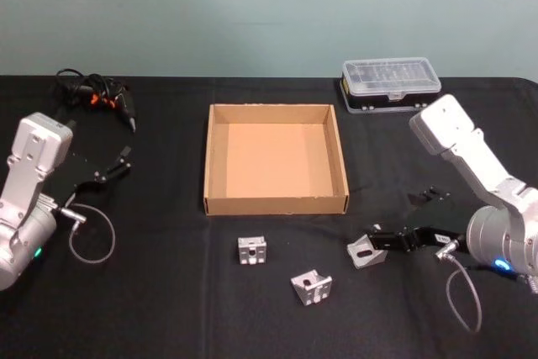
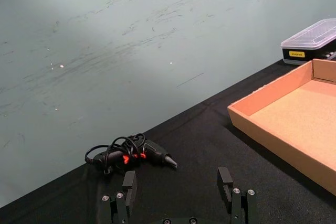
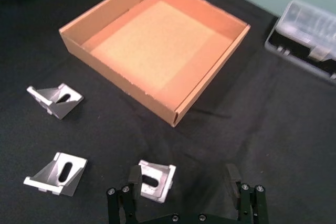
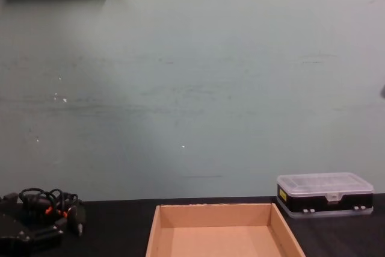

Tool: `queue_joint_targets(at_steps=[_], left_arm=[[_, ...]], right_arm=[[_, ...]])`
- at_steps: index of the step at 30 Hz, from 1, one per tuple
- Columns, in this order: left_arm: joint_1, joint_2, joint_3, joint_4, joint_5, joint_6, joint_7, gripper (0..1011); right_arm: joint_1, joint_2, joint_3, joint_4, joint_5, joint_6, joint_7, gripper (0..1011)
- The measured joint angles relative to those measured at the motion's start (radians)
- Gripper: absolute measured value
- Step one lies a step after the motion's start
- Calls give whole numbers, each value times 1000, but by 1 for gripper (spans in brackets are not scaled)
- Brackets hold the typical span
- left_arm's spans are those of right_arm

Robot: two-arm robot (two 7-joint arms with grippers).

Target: Use one hand to pick up the angle iron from the table and place it into the box.

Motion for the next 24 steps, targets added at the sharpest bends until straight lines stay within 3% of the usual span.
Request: queue_joint_targets(at_steps=[11,24], left_arm=[[0,0,0,0,0,0,0,1011],[0,0,0,0,0,0,0,1011]], right_arm=[[17,-79,4,54,5,87,3,1002],[18,-149,24,94,-19,122,-31,1002]])
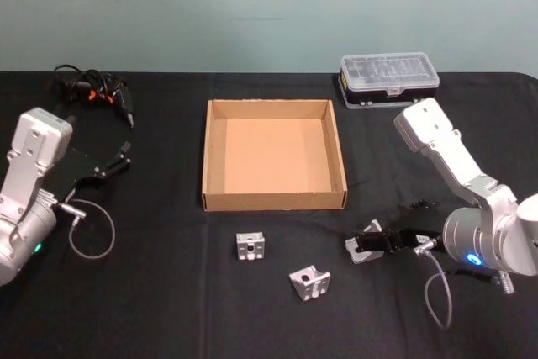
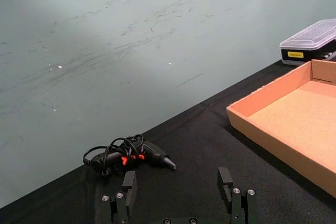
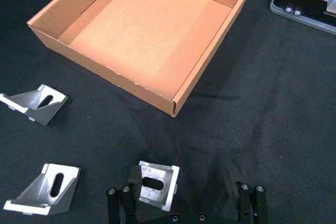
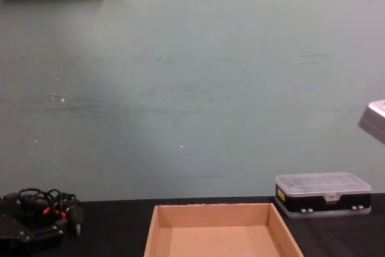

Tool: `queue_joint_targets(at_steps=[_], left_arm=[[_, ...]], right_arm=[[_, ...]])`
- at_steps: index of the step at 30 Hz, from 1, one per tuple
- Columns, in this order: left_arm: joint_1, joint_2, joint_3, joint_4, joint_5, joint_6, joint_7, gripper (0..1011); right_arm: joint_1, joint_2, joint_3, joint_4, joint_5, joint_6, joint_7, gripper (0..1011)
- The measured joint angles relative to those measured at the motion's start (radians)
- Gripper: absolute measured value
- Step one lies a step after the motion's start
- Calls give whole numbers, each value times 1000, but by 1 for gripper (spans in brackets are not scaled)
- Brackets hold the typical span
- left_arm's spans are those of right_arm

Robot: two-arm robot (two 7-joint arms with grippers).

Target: Use one hand to pick up the angle iron from the table and place it into the box.

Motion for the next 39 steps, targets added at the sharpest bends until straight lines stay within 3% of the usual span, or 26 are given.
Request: queue_joint_targets(at_steps=[6,20,29,36,39], left_arm=[[0,0,0,0,0,0,0,1011],[0,0,0,0,0,0,0,1011],[0,0,0,0,0,0,0,1011],[0,0,0,0,0,0,0,1011],[0,0,0,0,0,0,0,1011]], right_arm=[[0,-23,-2,17,-23,-10,-8,1002],[0,-19,-2,15,-21,-10,-8,982],[0,-18,-2,14,-19,-10,-7,786],[0,-17,-2,13,-18,-10,-7,512],[0,-17,-2,13,-18,-10,-7,449]])
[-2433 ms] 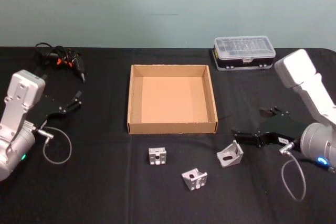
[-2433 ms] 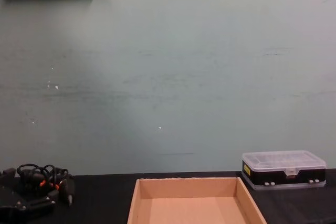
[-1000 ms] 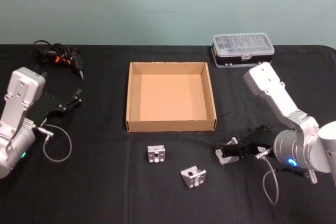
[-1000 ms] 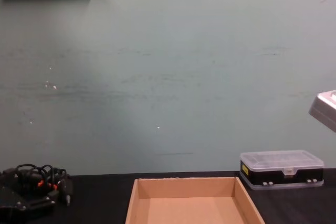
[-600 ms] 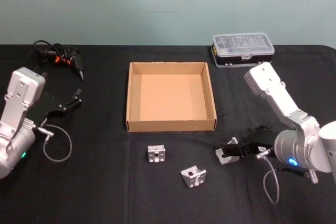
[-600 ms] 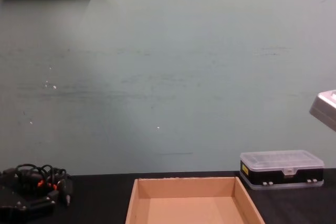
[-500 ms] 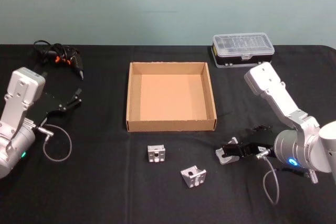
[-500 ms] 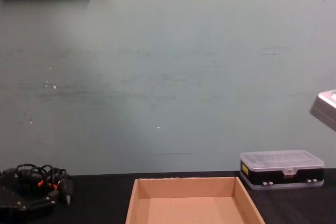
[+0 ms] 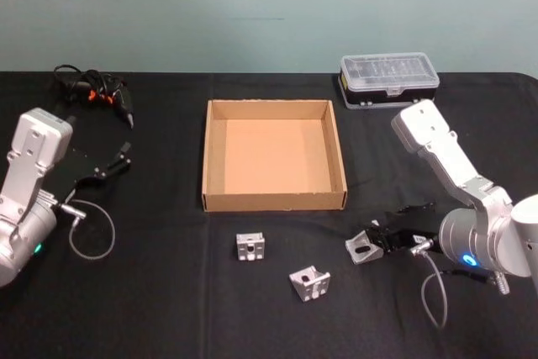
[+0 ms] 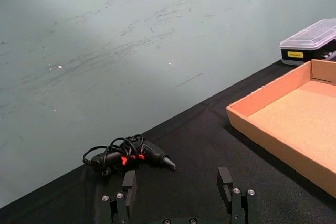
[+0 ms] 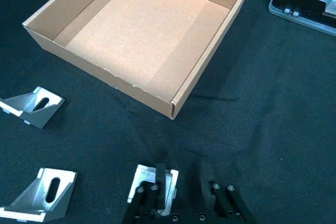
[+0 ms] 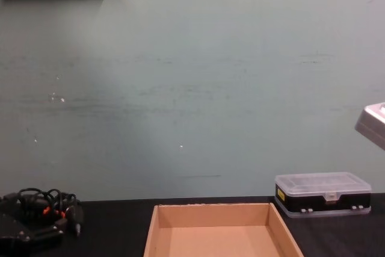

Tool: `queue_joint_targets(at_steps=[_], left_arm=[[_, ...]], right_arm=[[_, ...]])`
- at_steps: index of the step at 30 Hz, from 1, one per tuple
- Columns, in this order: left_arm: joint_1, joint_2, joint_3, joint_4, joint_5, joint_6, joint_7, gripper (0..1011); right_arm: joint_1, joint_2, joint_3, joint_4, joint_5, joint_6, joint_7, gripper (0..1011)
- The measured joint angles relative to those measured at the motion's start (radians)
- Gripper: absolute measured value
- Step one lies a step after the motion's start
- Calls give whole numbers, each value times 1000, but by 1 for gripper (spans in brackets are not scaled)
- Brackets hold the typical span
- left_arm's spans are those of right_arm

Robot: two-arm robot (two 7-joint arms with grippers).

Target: Use one hand to pick up the angle iron from the table and place it into the box.

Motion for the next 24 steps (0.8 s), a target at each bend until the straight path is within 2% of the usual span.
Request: queue_joint_targets(at_steps=[1,4,5,10,13,24], left_arm=[[0,0,0,0,0,0,0,1011],[0,0,0,0,0,0,0,1011],[0,0,0,0,0,0,0,1011],[0,0,0,0,0,0,0,1011],[0,0,0,0,0,0,0,1011],[0,0,0,0,0,0,0,1011]], right_arm=[[0,0,0,0,0,0,0,390],[0,0,0,0,0,0,0,330],[0,0,0,0,0,0,0,273],[0,0,0,0,0,0,1,118],[0,0,0,0,1,0,1,74],[0,0,0,0,1,0,1,74]])
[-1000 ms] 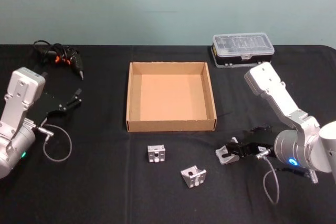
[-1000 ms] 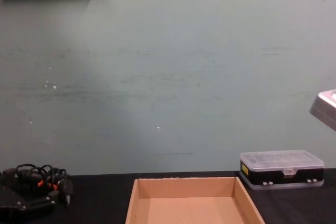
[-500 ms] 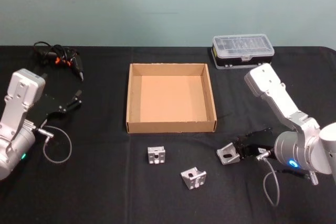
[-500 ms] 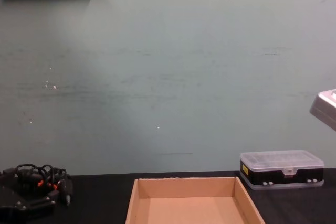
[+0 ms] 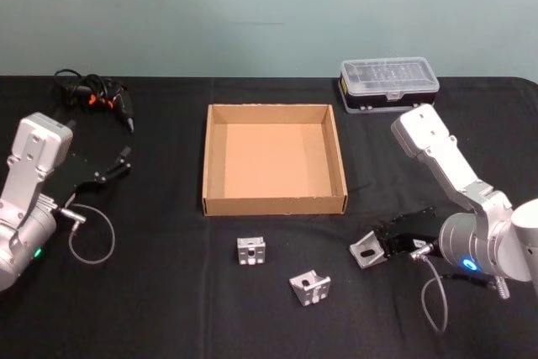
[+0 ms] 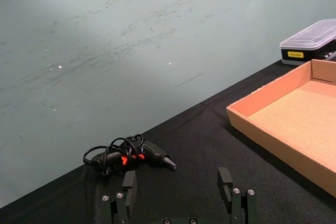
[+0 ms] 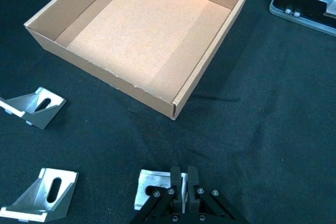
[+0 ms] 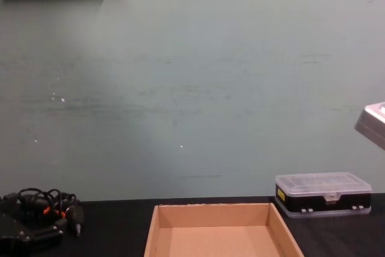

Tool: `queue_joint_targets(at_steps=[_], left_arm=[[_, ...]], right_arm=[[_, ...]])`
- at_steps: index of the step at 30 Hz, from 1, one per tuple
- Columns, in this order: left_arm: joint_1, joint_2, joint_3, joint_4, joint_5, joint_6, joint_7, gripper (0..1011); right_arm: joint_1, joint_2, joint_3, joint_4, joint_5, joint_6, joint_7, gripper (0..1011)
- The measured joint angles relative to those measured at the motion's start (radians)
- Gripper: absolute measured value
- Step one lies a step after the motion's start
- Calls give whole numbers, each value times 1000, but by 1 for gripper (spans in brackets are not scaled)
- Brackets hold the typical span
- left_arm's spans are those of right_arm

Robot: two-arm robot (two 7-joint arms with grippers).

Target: Use one hand to pick up the angle iron from the table and place it into the box.

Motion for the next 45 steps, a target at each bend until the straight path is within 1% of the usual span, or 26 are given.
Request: queue_joint_targets(at_steps=[1,2,4,6,8,11,13,14,15,17,18,19,20,23,24,26,27,29,30,32,33,34,37,39,40,45], left_arm=[[0,0,0,0,0,0,0,1011],[0,0,0,0,0,0,0,1011],[0,0,0,0,0,0,0,1011],[0,0,0,0,0,0,0,1011],[0,0,0,0,0,0,0,1011],[0,0,0,0,0,0,0,1011],[0,0,0,0,0,0,0,1011],[0,0,0,0,0,0,0,1011],[0,0,0,0,0,0,0,1011],[0,0,0,0,0,0,0,1011],[0,0,0,0,0,0,0,1011],[0,0,0,0,0,0,0,1011],[0,0,0,0,0,0,0,1011],[0,0,0,0,0,0,0,1011],[0,0,0,0,0,0,0,1012],[0,0,0,0,0,0,0,1011],[0,0,0,0,0,0,0,1011],[0,0,0,0,0,0,0,1011],[0,0,0,0,0,0,0,1012],[0,0,0,0,0,0,0,1011],[0,0,0,0,0,0,0,1011],[0,0,0,0,0,0,0,1011],[0,0,0,0,0,0,0,1011],[0,0,0,0,0,0,0,1012],[0,0,0,0,0,0,0,1011],[0,0,0,0,0,0,0,1011]], right_arm=[[0,0,0,0,0,0,0,74],[0,1,0,-6,-13,-8,-1,74],[-1,2,1,-17,-24,-19,-4,74],[2,1,11,-36,-41,-42,-6,73],[6,1,13,-39,-44,-47,-5,74],[31,-2,23,-45,-55,-62,2,74],[64,-6,25,-40,-65,-71,14,74],[79,-8,24,-35,-69,-73,19,74],[108,-14,18,-21,-77,-78,31,74],[141,-22,10,-2,-86,-82,41,74],[173,-32,-1,21,-97,-84,51,73],[188,-38,-7,33,-102,-85,56,74],[219,-52,-20,59,-110,-85,65,73],[259,-74,-38,100,-123,-89,76,73],[287,-92,-53,132,-131,-92,85,74],[311,-109,-66,162,-140,-94,92,73],[335,-127,-81,195,-150,-98,99,74],[357,-147,-97,229,-160,-103,104,73],[381,-170,-112,270,-171,-109,107,74],[401,-190,-127,307,-182,-116,110,74],[418,-208,-139,343,-193,-121,112,74],[418,-208,-139,343,-193,-121,112,74],[461,-251,-168,436,-219,-141,116,74],[474,-269,-175,471,-226,-150,118,73],[483,-282,-180,500,-231,-163,122,74],[499,-314,-188,564,-244,-190,132,73]])
